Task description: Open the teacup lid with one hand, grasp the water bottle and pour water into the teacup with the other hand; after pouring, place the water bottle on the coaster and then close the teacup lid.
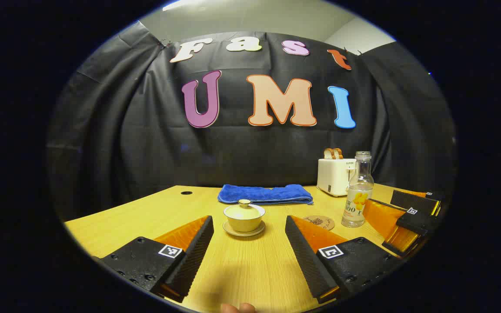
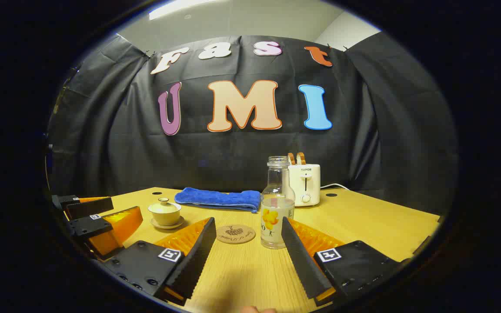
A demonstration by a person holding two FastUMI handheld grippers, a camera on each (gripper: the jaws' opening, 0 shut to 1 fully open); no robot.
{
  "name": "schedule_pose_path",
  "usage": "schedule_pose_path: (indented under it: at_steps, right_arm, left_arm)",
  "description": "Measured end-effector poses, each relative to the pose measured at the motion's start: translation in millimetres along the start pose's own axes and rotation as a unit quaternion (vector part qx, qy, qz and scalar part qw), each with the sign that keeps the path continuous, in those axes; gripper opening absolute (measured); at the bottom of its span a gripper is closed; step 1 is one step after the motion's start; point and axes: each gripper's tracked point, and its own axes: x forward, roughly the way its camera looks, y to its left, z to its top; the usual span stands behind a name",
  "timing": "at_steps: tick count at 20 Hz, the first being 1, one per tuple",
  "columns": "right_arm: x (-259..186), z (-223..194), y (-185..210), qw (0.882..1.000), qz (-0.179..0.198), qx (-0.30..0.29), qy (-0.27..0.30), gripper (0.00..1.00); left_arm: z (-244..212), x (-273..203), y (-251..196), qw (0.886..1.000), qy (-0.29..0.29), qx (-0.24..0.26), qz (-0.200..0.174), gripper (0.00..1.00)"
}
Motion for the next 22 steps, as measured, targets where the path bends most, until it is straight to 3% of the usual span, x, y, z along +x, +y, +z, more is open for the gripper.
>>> schedule_pose_path:
  at_steps: [3,22]
  right_arm:
    - [-3.6,0.4,3.5,1.0,0.007,0.0,0.0,0.94]
    - [-3.3,0.2,1.0,1.0,0.007,-0.001,0.002,0.94]
  left_arm:
    - [0.5,-4.2,-10.2,1.0,-0.003,0.0,-0.016,0.97]
    - [0.4,-3.9,-8.4,1.0,-0.001,0.0,-0.013,0.96]
